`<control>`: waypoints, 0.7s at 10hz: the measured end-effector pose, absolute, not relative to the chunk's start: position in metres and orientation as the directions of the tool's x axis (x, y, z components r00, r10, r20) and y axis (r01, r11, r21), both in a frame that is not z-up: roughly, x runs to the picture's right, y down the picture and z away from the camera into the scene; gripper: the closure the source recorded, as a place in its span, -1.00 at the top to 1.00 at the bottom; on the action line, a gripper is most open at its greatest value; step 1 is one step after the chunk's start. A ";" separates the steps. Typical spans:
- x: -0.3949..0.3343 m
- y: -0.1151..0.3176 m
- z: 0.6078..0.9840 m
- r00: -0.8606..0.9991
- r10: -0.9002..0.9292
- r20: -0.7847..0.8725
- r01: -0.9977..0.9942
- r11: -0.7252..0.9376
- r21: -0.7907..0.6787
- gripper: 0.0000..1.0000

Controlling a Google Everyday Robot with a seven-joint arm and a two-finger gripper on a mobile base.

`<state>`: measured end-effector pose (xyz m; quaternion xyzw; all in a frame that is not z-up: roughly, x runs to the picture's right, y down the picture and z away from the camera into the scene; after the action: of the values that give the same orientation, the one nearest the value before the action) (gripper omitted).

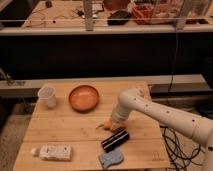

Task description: Drag the pepper across the table

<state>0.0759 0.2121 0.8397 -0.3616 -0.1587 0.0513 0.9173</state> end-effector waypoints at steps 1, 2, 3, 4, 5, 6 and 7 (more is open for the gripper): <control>0.086 0.213 0.840 0.945 0.217 0.244 0.006 0.736 -0.677 -1.00; 0.096 0.213 0.838 0.946 0.220 0.236 -0.007 0.745 -0.668 -1.00; 0.104 0.214 0.833 0.948 0.227 0.221 -0.026 0.752 -0.659 -1.00; 0.111 0.215 0.827 0.949 0.234 0.213 -0.041 0.759 -0.650 -1.00; 0.125 0.219 0.818 0.946 0.254 0.202 -0.070 0.767 -0.637 -1.00; 0.134 0.223 0.813 0.943 0.270 0.196 -0.090 0.770 -0.632 -1.00; 0.148 0.228 0.807 0.939 0.288 0.189 -0.111 0.772 -0.626 -1.00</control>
<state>0.1481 0.2277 0.8075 -0.3199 -0.1383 0.1074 0.9311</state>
